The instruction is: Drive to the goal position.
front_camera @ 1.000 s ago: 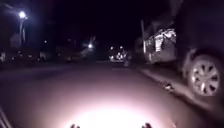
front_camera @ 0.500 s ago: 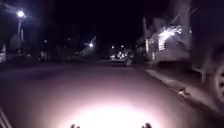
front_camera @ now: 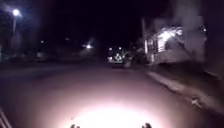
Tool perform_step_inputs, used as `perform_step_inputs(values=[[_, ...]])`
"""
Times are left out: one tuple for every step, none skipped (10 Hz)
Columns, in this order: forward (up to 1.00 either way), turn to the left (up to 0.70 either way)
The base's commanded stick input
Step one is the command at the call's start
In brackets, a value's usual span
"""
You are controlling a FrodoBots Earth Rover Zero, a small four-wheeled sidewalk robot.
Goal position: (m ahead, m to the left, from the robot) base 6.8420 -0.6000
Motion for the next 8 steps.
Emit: perform_step_inputs(values=[[0.85, 0.0], [0.85, 0.0], [0.85, 0.0], [0.85, 0.0], [0.85, 0.0], [0.85, 0.0], [0.85, 0.0], [0.85, 0.0]])
